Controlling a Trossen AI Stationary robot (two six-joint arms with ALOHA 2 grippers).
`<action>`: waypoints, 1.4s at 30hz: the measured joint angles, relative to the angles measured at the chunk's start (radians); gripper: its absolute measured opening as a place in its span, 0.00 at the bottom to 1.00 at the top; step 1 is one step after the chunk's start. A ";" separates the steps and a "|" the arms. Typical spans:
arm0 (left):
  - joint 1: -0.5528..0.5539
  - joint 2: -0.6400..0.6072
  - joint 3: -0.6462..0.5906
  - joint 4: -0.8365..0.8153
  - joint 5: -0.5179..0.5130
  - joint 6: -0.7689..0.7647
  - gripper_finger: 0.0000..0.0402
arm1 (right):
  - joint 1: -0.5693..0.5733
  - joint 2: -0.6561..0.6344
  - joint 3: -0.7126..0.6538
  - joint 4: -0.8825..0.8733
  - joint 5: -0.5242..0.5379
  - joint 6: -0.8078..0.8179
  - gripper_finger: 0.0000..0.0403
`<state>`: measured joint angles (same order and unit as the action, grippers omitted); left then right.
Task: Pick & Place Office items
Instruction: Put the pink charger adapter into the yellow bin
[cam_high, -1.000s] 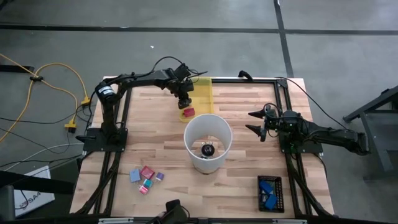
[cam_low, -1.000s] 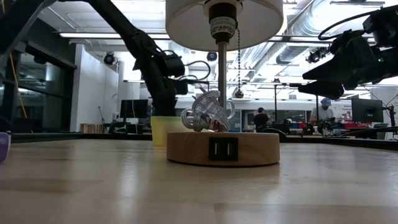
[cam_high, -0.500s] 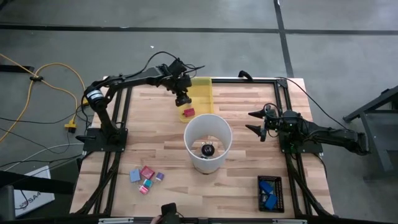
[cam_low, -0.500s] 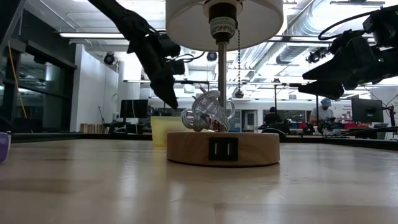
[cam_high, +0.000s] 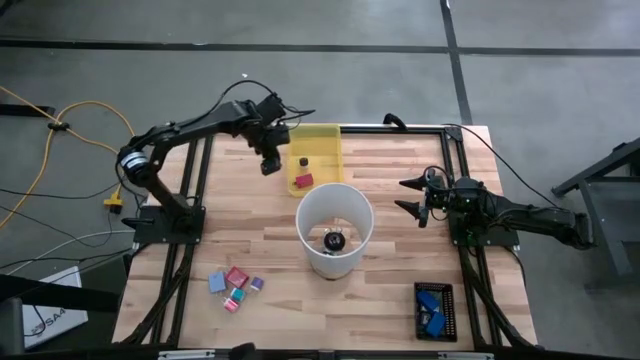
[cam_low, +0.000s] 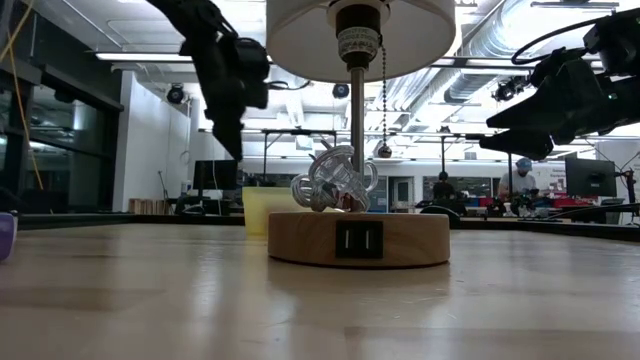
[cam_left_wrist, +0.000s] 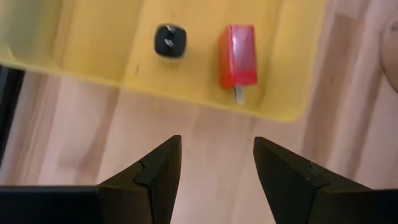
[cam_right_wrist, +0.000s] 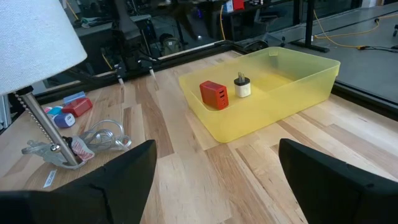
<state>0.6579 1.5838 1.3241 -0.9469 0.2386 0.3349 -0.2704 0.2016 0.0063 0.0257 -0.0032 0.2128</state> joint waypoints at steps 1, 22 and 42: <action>-0.003 -0.014 -0.003 -0.018 0.000 -0.010 0.48 | 0.000 0.000 0.000 0.000 0.000 0.000 0.81; -0.316 -0.453 -0.360 -0.081 -0.036 -0.301 0.48 | 0.000 0.000 0.000 0.000 0.000 0.000 0.81; -0.796 -0.477 -0.363 -0.081 -0.125 -0.491 0.48 | 0.000 0.000 0.000 0.000 0.000 0.000 0.81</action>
<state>-0.1378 1.1072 0.9611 -1.0283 0.1133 -0.1557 -0.2703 0.2016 0.0063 0.0257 -0.0036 0.2127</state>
